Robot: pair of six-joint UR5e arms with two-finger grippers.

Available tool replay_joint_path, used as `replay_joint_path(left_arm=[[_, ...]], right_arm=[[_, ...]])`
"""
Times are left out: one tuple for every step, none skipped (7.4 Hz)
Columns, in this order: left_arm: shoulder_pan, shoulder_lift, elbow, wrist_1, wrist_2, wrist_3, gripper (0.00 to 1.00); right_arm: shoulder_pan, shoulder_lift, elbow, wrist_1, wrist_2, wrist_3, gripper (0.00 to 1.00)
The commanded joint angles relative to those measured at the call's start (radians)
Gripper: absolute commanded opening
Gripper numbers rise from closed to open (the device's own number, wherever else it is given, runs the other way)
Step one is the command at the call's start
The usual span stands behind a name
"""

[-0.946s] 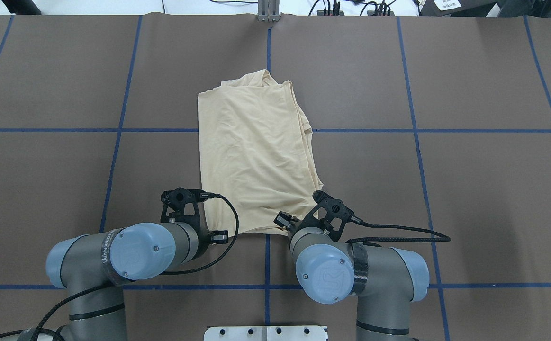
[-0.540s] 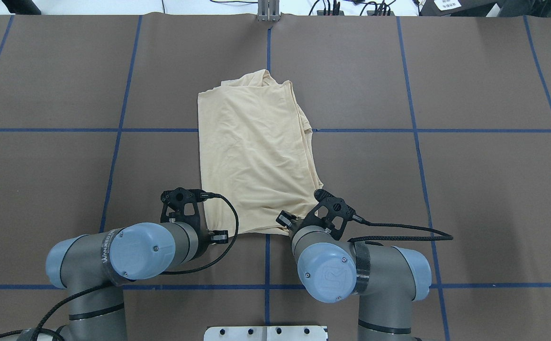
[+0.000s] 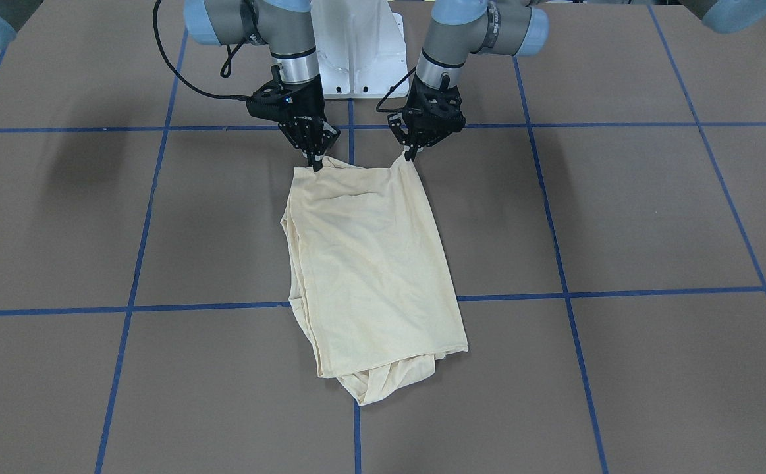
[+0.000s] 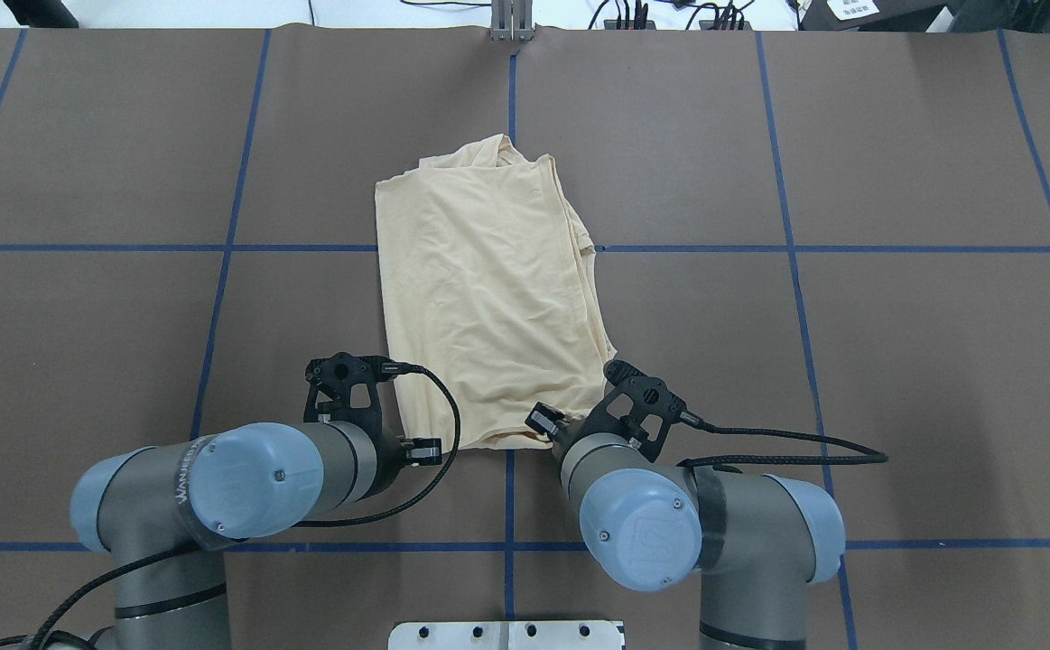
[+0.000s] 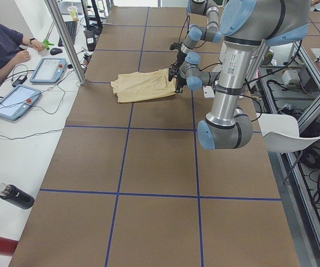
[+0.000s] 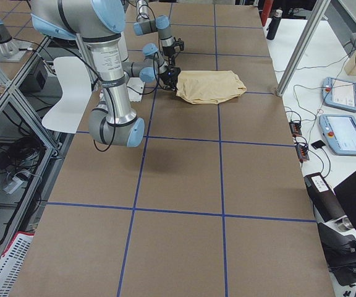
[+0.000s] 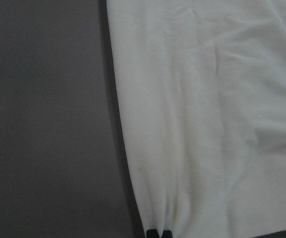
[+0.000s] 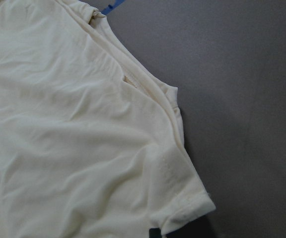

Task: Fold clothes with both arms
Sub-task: 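Draw both grippers back toward the robot from the folded shirt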

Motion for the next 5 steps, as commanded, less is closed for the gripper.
replay_joint_path(left_arm=[[0.029,0.079,-0.216,0.046,-0.044,-0.002,0.00],[0.048,0.081,-0.341,0.177,-0.081,-0.002,0.00],[0.051,0.078,-0.398,0.247,-0.107,-0.002,0.00],[0.050,0.077,-0.397,0.248,-0.107,-0.002,0.00],[0.051,0.077,-0.391,0.249,-0.107,-0.002,0.00]], right_arm=[[-0.115,-0.041,0.275,-0.194,-0.020,0.012,0.00],[-0.145,-0.040,0.391,-0.320,-0.019,0.012,0.00],[-0.147,-0.040,0.416,-0.346,-0.017,0.012,0.00],[-0.147,-0.038,0.416,-0.346,-0.017,0.010,0.00],[-0.147,-0.038,0.416,-0.346,-0.017,0.010,0.00]])
